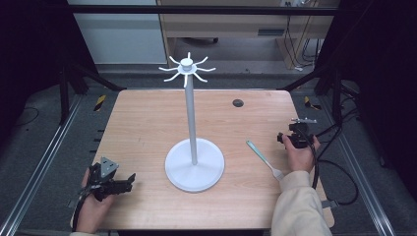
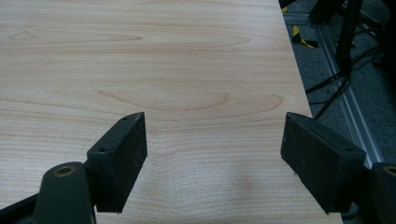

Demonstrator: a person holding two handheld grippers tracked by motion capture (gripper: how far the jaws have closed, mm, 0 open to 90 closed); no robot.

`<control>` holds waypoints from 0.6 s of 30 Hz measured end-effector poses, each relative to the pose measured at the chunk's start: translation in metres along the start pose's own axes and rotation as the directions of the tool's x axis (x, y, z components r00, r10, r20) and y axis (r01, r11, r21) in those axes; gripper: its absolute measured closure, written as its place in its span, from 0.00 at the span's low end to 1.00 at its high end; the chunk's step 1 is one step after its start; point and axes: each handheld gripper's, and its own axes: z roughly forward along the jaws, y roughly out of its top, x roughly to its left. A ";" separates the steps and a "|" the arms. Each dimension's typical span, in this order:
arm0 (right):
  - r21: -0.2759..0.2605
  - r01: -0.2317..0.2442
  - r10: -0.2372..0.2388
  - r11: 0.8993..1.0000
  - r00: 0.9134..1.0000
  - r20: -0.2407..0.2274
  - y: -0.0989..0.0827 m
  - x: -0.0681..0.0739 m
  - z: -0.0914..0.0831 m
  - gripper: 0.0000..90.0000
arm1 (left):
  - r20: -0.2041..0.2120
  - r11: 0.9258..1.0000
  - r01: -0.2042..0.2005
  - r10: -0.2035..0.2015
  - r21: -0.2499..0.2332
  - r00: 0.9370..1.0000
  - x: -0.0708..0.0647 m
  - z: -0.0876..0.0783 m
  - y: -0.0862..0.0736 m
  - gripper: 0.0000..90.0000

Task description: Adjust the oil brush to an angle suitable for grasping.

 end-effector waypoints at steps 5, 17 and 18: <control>0.014 0.036 -0.035 0.999 0.999 -0.024 -0.001 0.002 -0.001 0.26 | 0.001 1.000 -0.001 0.001 -0.002 1.000 0.000 -0.001 0.000 0.03; 0.031 0.114 -0.112 0.993 0.992 -0.056 -0.001 0.016 -0.003 0.33 | 0.003 1.000 -0.004 0.004 0.001 1.000 -0.001 0.000 0.000 0.03; 0.034 0.121 -0.118 0.992 0.991 -0.064 -0.001 0.017 -0.004 0.36 | 0.004 1.000 -0.005 0.005 0.001 1.000 -0.001 0.000 0.000 0.03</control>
